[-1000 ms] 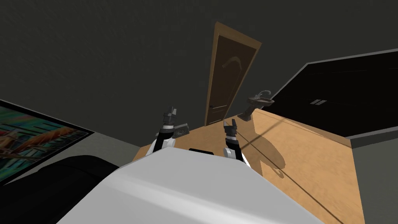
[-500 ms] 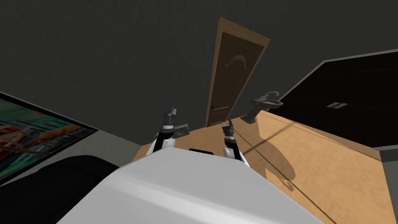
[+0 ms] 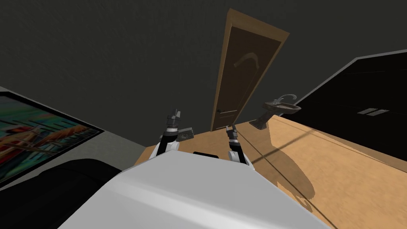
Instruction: Pull the door open
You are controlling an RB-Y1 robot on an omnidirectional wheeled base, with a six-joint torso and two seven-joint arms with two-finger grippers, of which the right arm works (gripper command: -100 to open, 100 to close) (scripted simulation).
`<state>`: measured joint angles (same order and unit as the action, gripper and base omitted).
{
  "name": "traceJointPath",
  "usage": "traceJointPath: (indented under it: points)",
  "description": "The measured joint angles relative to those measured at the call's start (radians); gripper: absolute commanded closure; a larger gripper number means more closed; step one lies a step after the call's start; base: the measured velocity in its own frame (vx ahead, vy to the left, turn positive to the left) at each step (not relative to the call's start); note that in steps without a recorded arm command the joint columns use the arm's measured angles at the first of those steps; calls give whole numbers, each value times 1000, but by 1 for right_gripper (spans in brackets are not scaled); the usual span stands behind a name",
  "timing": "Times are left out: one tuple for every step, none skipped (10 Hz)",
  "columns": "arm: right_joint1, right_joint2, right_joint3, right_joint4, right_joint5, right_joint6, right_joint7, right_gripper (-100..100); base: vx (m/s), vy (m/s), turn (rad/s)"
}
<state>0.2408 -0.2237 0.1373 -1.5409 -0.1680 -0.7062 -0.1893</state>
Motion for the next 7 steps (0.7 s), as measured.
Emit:
traceJointPath:
  points:
    - [-12, -9, 3, 27, -3, -3, -1, -100, 86, -47, 87]
    - [-25, -17, 6, 53, -5, -5, -3, -100, 96, -58, 109]
    - [-32, -26, 10, 74, -7, -6, -4, -100, 90, -65, 97]
    - [-43, -32, 14, 98, -9, -8, -3, -100, 93, -60, 89]
    - [-51, -40, 18, 117, -11, -7, -3, -100, 91, -60, 100]
    - [-60, -49, 22, 139, -14, -8, -5, -100, 81, -48, 110]
    - [-71, -58, 25, 164, -16, -11, -6, -100, 76, -50, 89]
